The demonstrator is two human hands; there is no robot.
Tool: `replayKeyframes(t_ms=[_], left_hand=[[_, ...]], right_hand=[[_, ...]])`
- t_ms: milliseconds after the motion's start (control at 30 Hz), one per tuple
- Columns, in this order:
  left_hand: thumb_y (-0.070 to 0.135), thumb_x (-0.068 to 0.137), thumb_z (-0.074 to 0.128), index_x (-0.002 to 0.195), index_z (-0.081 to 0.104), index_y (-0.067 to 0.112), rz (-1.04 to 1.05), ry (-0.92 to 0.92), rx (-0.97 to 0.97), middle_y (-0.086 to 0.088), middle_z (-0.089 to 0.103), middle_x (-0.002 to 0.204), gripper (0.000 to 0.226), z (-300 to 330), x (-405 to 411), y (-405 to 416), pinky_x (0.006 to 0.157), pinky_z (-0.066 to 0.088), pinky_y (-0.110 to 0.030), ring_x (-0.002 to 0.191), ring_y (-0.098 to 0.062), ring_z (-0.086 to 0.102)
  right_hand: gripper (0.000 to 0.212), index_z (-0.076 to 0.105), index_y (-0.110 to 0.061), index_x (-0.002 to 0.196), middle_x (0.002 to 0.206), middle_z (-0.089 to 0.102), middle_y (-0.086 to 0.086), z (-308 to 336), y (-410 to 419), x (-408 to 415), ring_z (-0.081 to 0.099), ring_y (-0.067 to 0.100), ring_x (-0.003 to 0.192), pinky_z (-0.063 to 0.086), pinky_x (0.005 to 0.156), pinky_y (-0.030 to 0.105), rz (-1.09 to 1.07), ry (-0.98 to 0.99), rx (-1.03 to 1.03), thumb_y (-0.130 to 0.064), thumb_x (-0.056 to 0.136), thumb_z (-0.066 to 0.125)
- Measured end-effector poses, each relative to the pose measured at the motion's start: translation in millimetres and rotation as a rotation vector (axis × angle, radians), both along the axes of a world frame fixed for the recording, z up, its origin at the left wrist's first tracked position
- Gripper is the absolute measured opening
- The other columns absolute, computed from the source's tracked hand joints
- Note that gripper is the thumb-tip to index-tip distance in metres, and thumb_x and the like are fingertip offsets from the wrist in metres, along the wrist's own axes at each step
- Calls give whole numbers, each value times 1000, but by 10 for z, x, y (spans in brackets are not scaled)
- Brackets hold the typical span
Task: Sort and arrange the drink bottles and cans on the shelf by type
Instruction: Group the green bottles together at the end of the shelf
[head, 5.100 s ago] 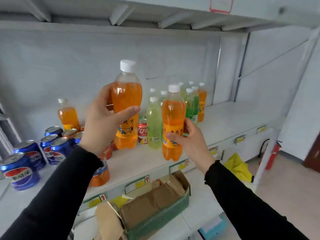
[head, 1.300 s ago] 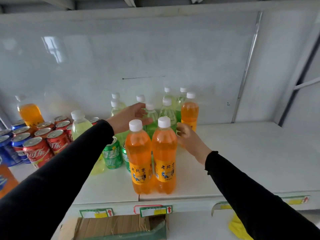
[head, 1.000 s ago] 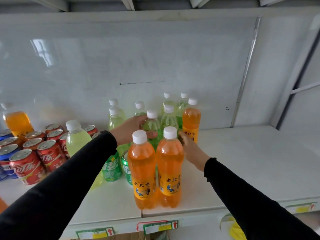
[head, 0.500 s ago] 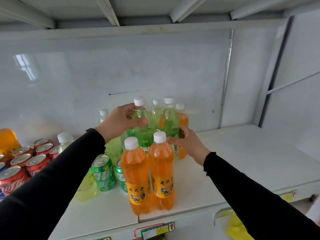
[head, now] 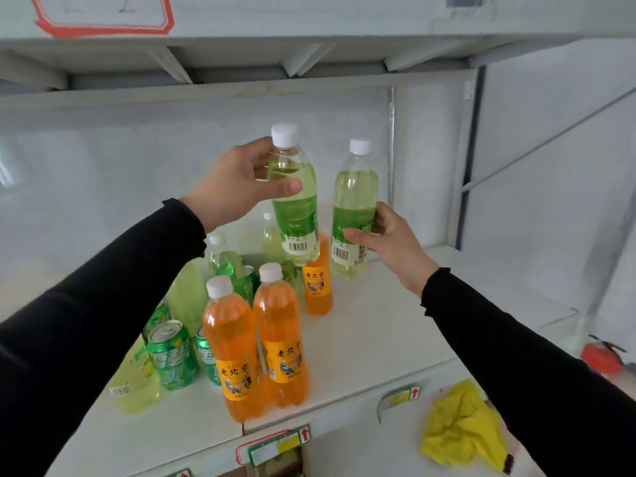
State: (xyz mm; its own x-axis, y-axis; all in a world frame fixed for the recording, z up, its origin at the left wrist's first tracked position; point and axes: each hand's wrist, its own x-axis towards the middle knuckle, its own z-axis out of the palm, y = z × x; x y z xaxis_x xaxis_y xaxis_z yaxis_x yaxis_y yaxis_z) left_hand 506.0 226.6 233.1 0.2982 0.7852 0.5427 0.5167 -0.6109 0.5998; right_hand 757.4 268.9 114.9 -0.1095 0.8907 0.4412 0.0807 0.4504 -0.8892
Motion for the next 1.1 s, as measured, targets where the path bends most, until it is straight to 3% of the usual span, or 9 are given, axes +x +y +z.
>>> replayKeyframes(t_ms=[333, 433, 567, 700, 867, 1100], left_hand=[[32, 81, 72, 131, 53, 23, -183, 55, -29, 6, 68, 123, 54, -194, 1385, -64, 93, 50, -16, 111, -1, 66], [25, 89, 74, 138, 45, 13, -202, 33, -86, -5, 66, 127, 59, -398, 1829, 41, 98, 52, -25, 115, -8, 66], [25, 84, 73, 140, 38, 5, -199, -54, -187, -12, 64, 128, 70, -727, 2370, 160, 105, 50, -43, 119, -25, 65], [32, 80, 76, 135, 43, 12, -204, -90, -246, -14, 62, 123, 68, -1001, 2776, 237, 111, 42, -54, 124, -37, 61], [14, 89, 71, 142, 42, 3, -196, -59, -334, -22, 60, 134, 61, -1290, 3002, 390, 110, 44, -49, 125, -30, 62], [-6, 92, 59, 141, 45, 0, -183, -80, -406, -16, 64, 131, 52, -1560, 2998, 662, 98, 51, -28, 121, -24, 66]], right_hand=[[55, 60, -22, 125, 120, 71, -5, -274, -289, 1421, 65, 12, 115, 52, 103, 42, -140, -20, -44, -26, 77, 86], [57, 59, -20, 127, 120, 70, -3, -387, -321, 1941, 65, 13, 114, 53, 102, 42, -142, -27, -74, -25, 77, 86], [51, 59, -17, 124, 118, 70, -1, -528, -309, 2568, 67, 16, 111, 54, 100, 39, -116, -51, -117, -20, 80, 84], [49, 61, -18, 121, 115, 71, -2, -699, -172, 2982, 69, 17, 108, 55, 99, 42, -91, -76, -157, -24, 79, 86], [55, 59, -17, 125, 115, 71, -4, -937, 67, 3143, 69, 16, 107, 55, 98, 42, -48, -89, -205, -27, 78, 86], [57, 57, -20, 123, 118, 69, -3, -1169, 401, 3058, 68, 18, 108, 55, 98, 44, -20, -106, -258, -30, 76, 87]])
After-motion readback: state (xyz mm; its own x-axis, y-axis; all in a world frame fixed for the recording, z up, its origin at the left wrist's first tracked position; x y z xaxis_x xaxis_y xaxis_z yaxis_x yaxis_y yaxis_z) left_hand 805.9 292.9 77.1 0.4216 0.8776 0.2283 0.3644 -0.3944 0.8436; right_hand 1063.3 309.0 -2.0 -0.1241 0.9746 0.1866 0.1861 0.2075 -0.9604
